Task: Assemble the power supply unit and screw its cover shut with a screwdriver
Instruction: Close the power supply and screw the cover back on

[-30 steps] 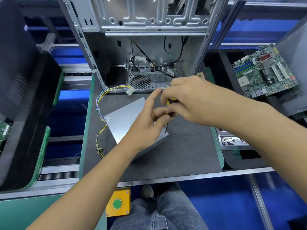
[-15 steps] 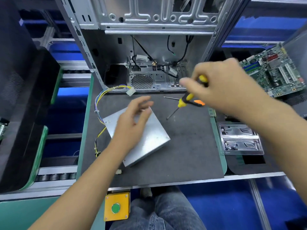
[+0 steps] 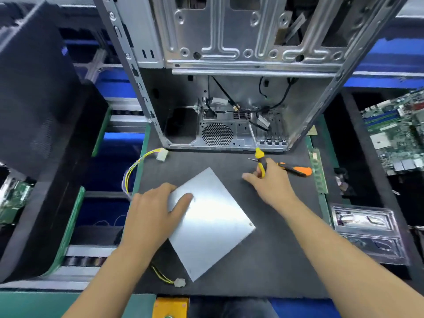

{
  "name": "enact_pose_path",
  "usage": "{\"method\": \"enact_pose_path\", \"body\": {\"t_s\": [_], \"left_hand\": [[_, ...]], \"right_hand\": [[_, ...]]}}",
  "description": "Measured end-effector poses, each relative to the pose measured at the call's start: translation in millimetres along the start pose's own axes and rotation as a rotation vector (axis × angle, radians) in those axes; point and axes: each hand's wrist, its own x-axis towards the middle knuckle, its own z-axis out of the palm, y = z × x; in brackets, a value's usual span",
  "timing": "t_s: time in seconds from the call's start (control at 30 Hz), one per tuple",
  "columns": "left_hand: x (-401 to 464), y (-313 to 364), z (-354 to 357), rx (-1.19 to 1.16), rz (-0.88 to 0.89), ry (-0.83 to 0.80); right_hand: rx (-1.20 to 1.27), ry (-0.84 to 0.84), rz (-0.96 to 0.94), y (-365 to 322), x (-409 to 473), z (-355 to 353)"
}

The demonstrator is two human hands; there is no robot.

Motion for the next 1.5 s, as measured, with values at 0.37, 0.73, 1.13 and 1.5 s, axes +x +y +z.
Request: {"method": "enact_pose_path", "body": {"t_s": [0.37,0.73,1.13,1.5], "left_hand": [[-7.6,-24.4,-2.1,-0.104,-0.201,-0.119],[-17.7,-52.9,-27.7,0.033,0.236,-0.548],[-32.5,-31.2,0.2,-0.033,0.224,-0.237],[-33.8,35.9,46.2,0.014,-0.06,-0.081]], "right_hand": [[-0.143,-0.265,-0.246,-28.2,38.6,61.1],[-0.509,-0.304,-0.515,-48.2,50.0,70.9],[-0.582,-0.164,-0.399,-27.7,43.9,29.5],[-0.077,0.179,-0.152,63.7,-15.3,-16.3]]}}
